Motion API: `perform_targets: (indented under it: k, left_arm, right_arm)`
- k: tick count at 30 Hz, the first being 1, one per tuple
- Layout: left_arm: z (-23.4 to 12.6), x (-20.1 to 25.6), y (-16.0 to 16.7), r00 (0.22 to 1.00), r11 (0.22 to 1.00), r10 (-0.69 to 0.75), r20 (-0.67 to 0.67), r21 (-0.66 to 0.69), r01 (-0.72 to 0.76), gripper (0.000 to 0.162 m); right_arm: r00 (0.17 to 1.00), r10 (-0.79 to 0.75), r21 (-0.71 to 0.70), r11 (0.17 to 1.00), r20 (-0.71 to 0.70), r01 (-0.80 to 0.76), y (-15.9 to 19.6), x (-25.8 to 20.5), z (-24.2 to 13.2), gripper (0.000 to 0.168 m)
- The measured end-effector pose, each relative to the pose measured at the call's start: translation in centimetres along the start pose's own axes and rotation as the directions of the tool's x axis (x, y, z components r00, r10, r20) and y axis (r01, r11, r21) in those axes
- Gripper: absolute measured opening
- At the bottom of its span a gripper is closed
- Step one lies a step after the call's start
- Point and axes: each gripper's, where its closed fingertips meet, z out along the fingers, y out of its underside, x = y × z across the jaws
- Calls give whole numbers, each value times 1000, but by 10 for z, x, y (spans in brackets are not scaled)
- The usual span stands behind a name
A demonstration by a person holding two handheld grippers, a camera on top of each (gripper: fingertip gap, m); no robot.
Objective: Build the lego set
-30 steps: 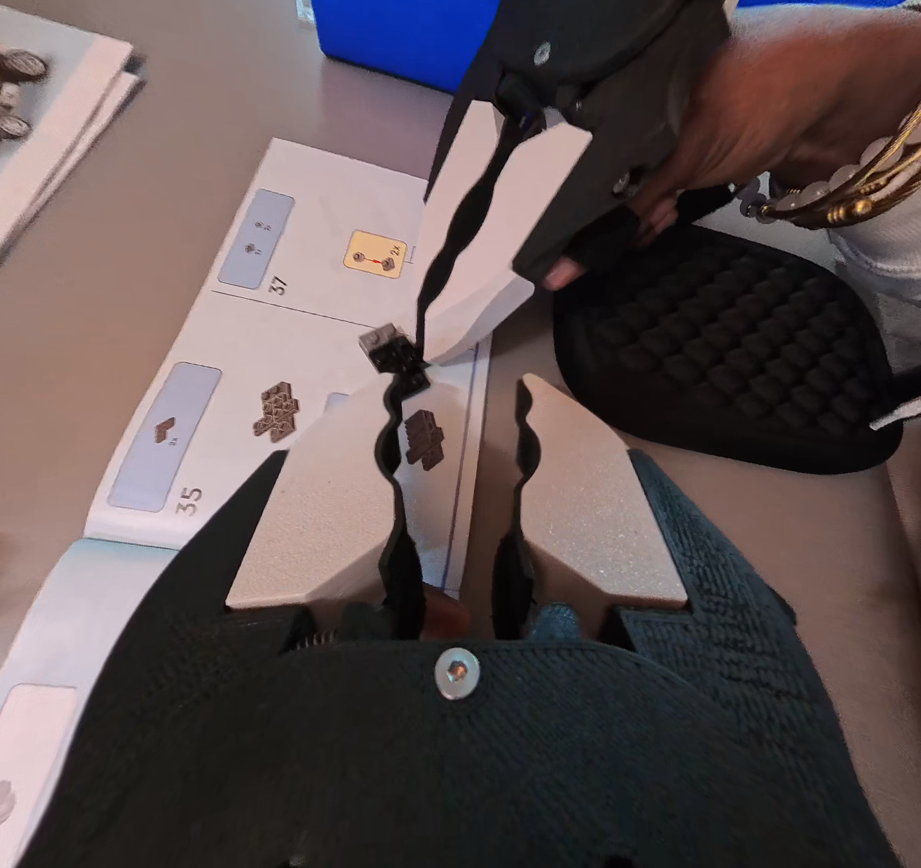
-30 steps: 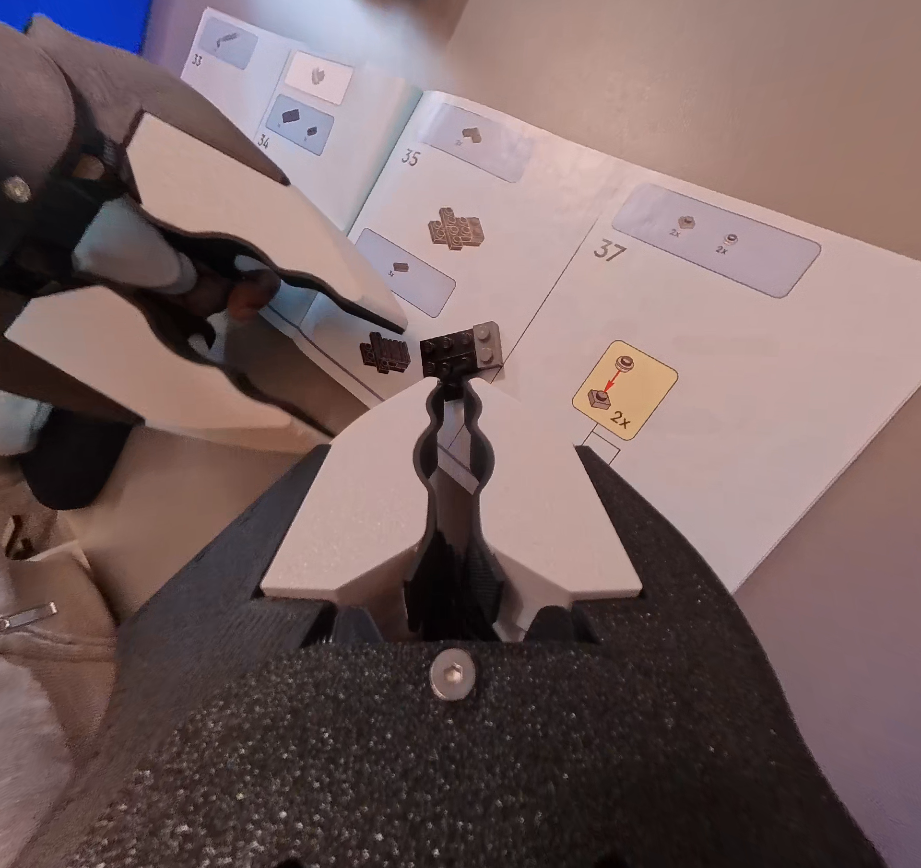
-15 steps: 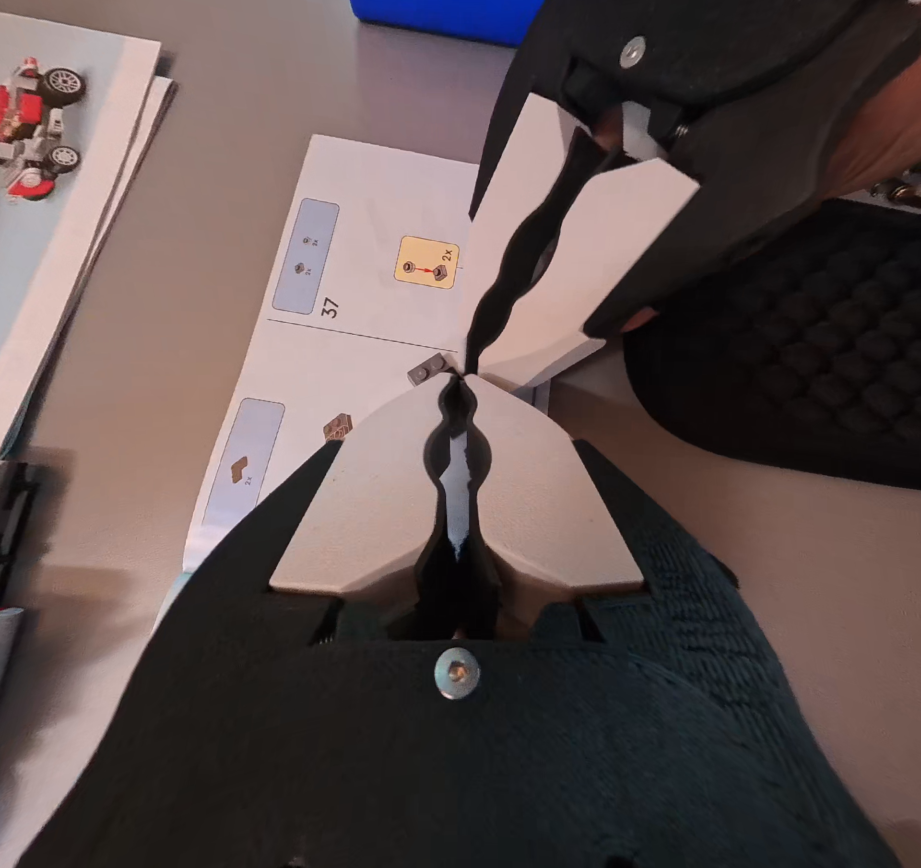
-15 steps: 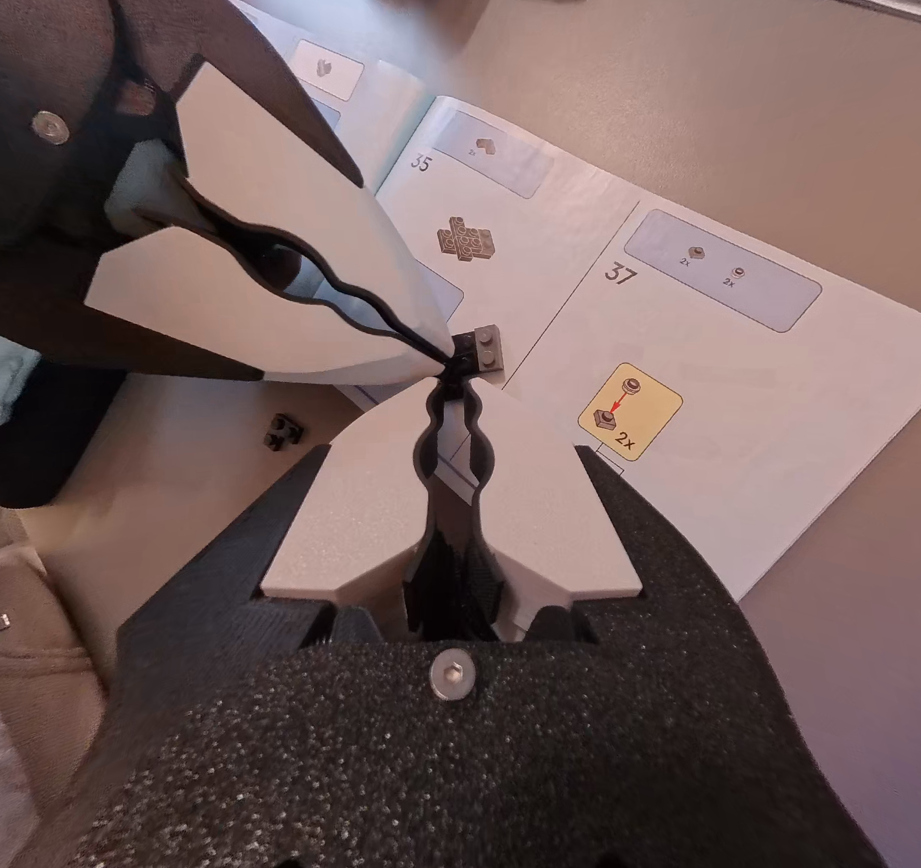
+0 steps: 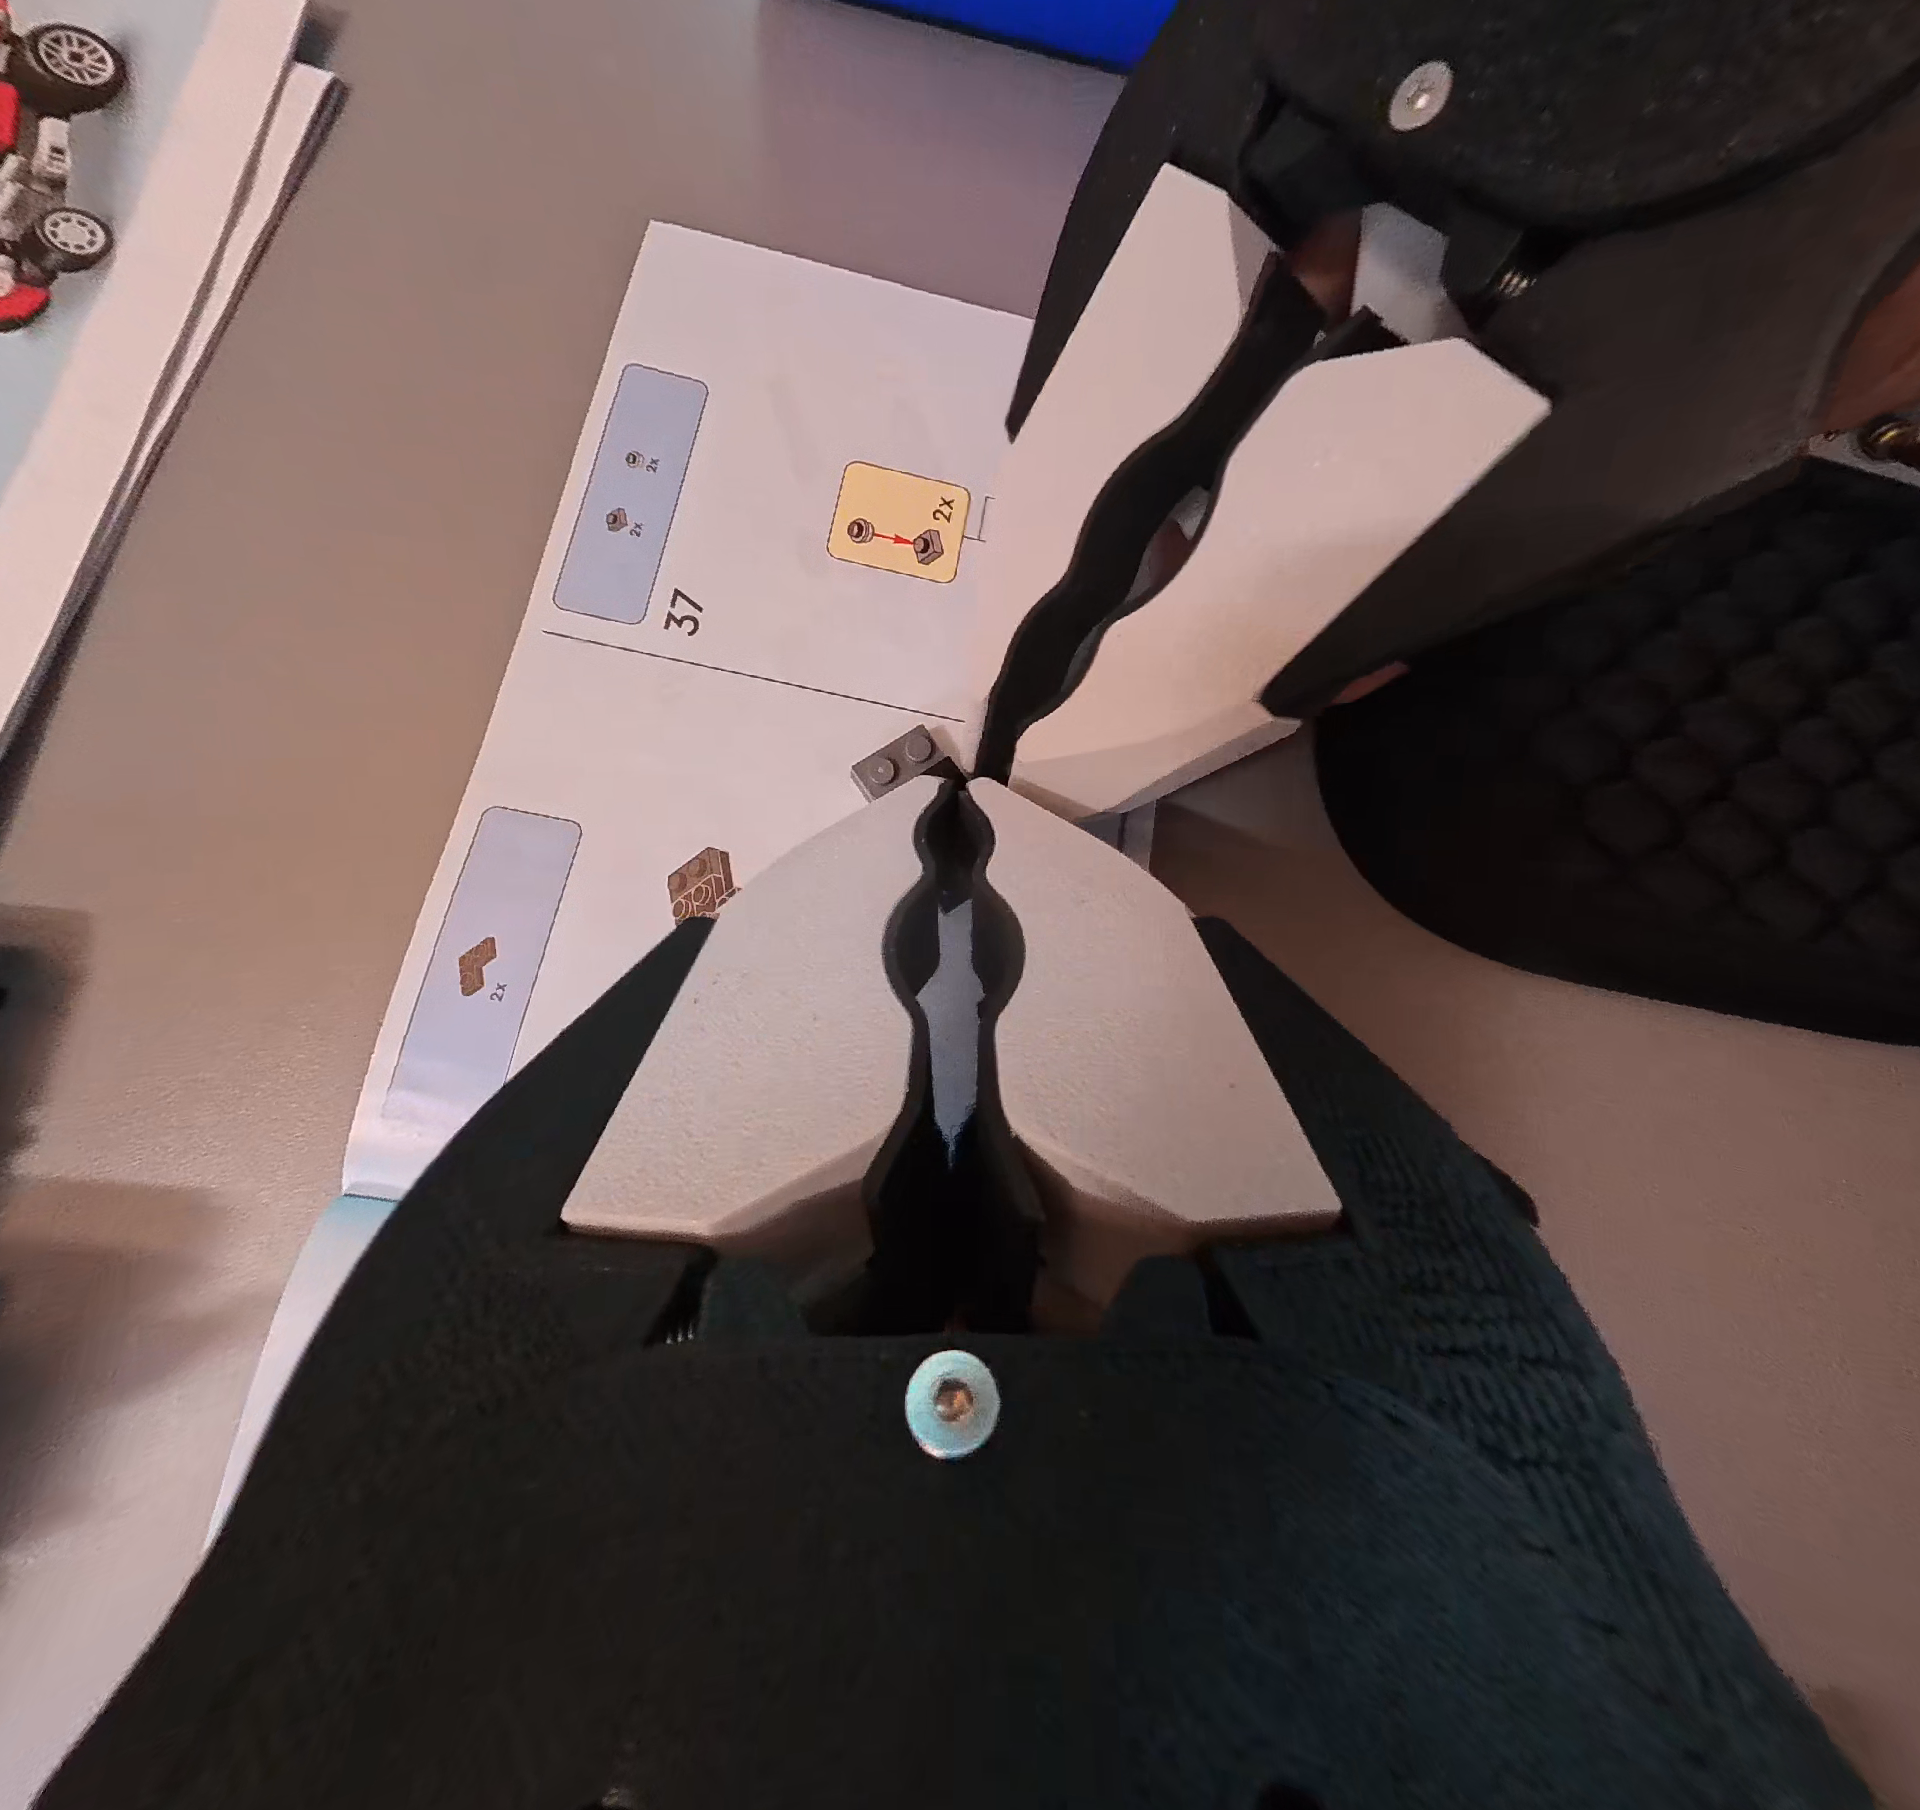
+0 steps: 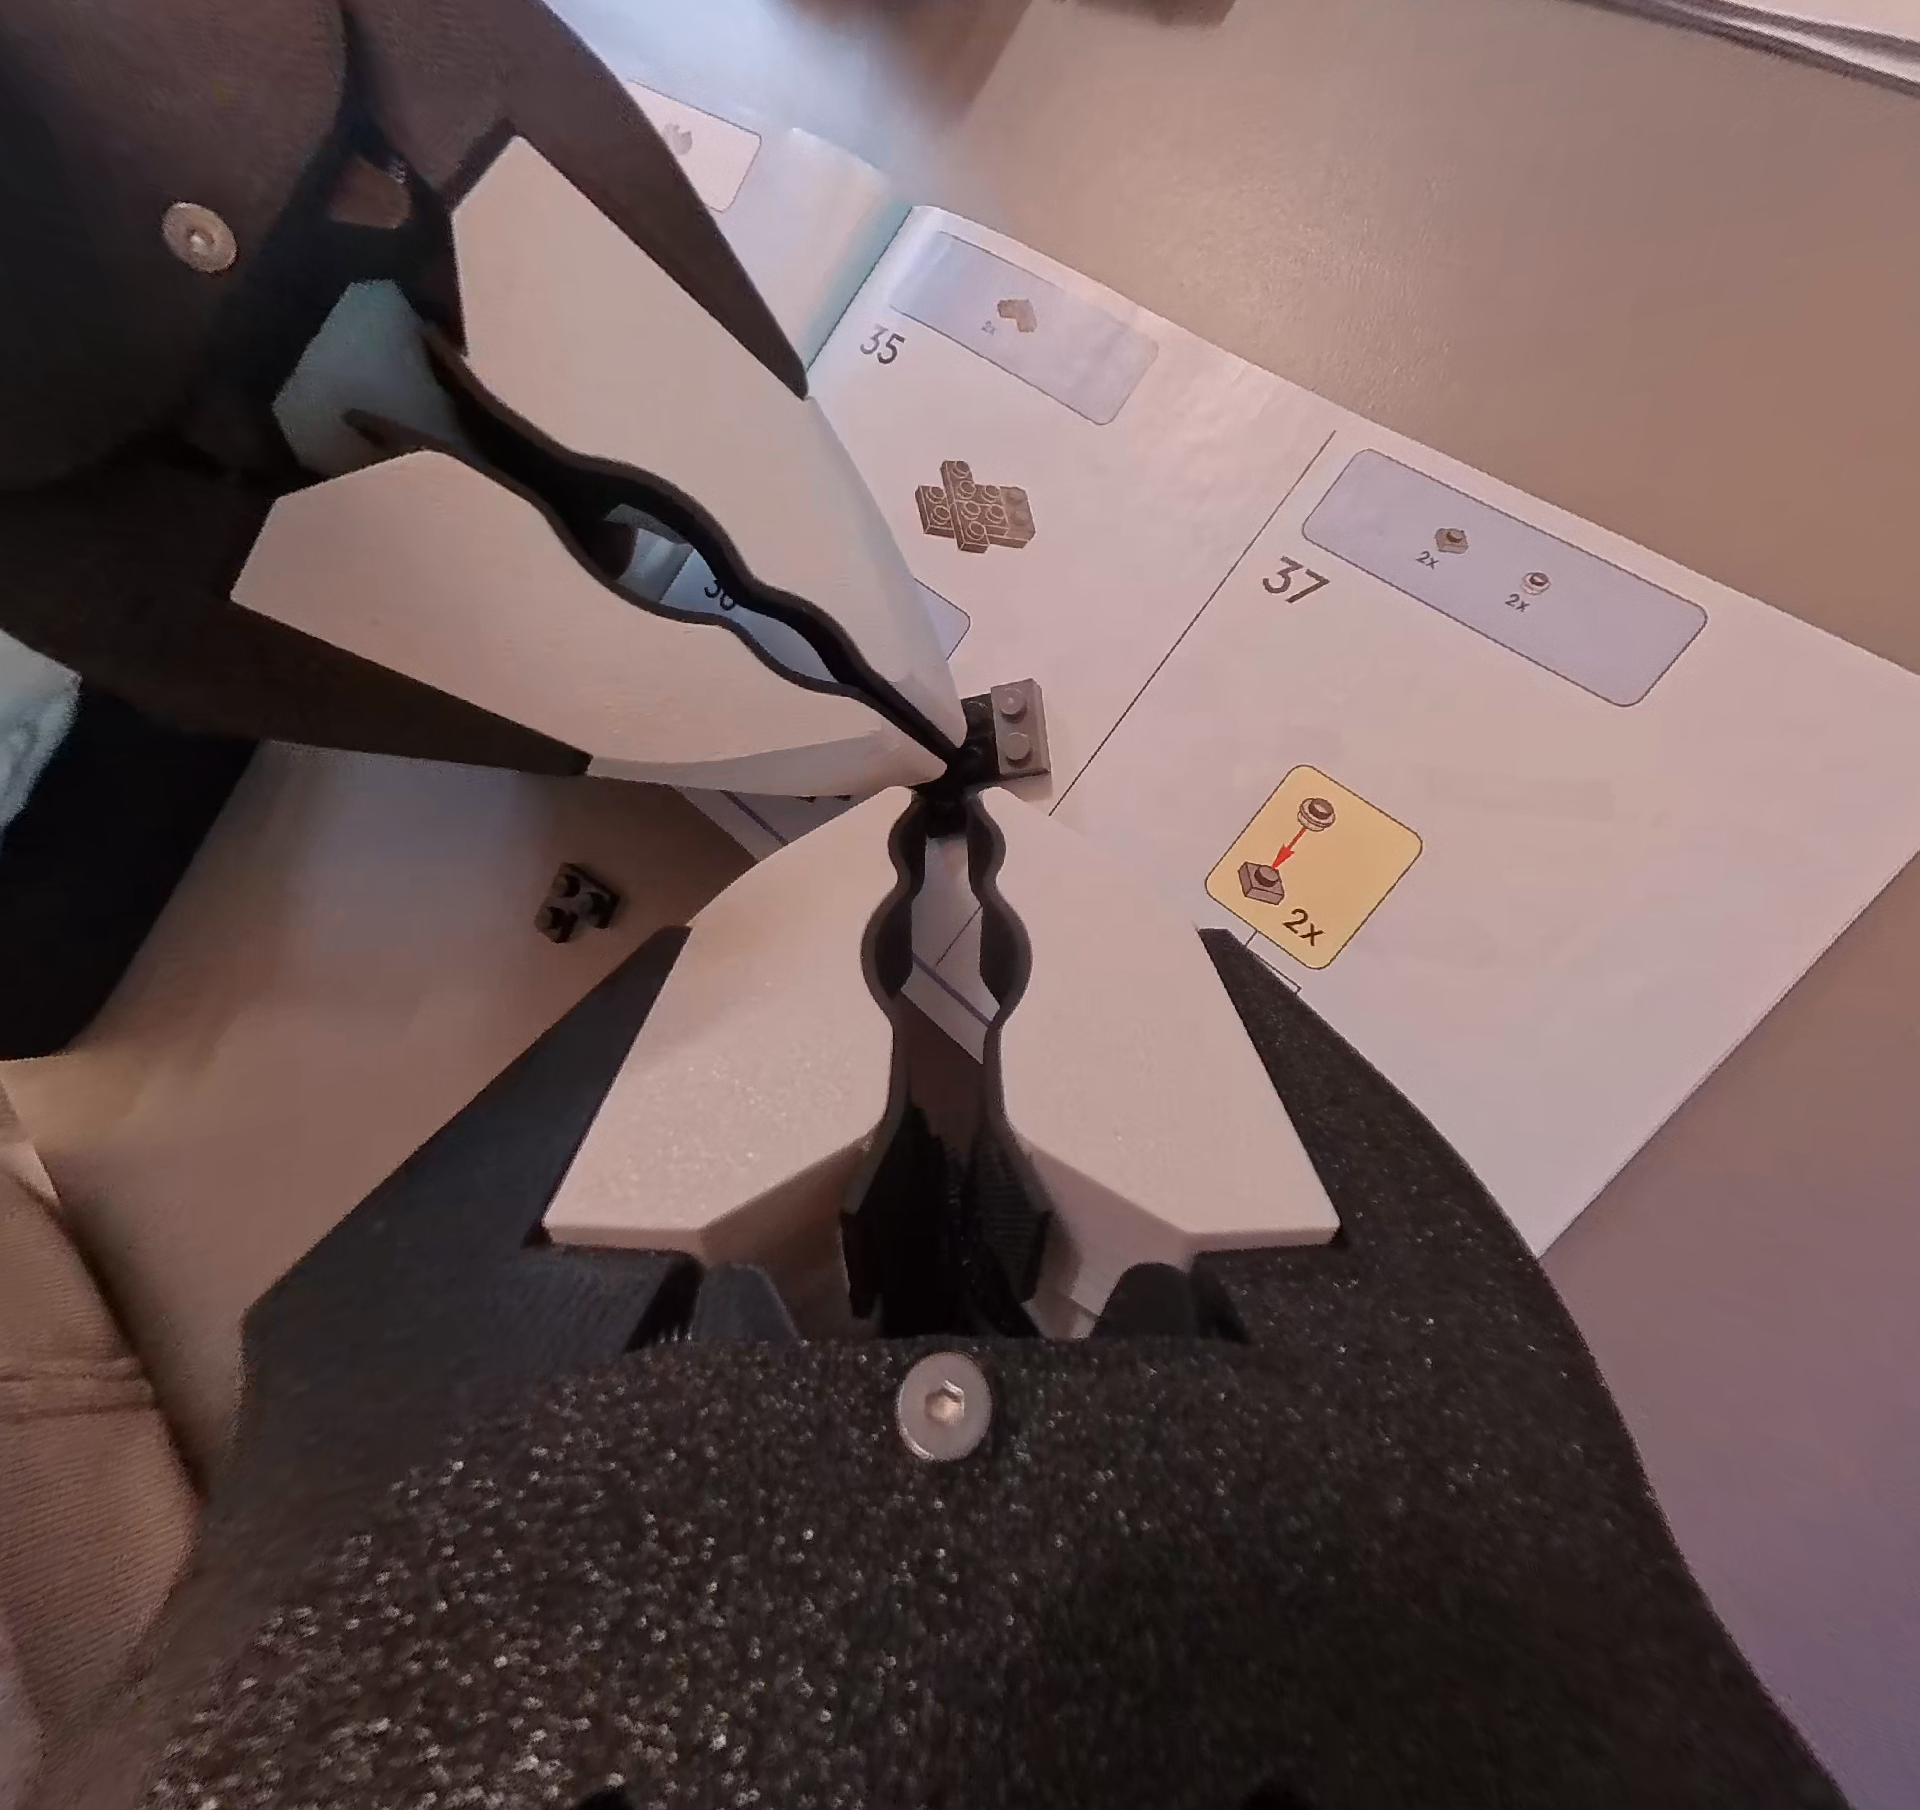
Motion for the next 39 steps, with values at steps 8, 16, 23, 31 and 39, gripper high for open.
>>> perform_targets:
  k: [8,16,23,31,39]
  left_arm:
    - [0,0,1,998,998,-59,-32,-1,59,0]
    - [0,0,1,991,993,-120,-61,-9,119,0]
    - [0,0,2,989,991,-134,-59,-38,132,1]
    - [2,-3,0,985,987,-161,-69,-5,161,0]
    - [-19,1,-7,963,971,-213,-163,72,227,10]
  right_arm:
    - [998,-55,41,998,10,54,-2,-5,-5,10]
    - [991,-130,61,990,-16,131,-3,-7,-4,7]
    - [956,-272,27,961,-113,277,-3,-5,-2,6]
    - [947,-294,45,952,-133,302,-3,-3,-8,7]
    - [946,-298,106,944,-127,312,-8,-6,-12,6]
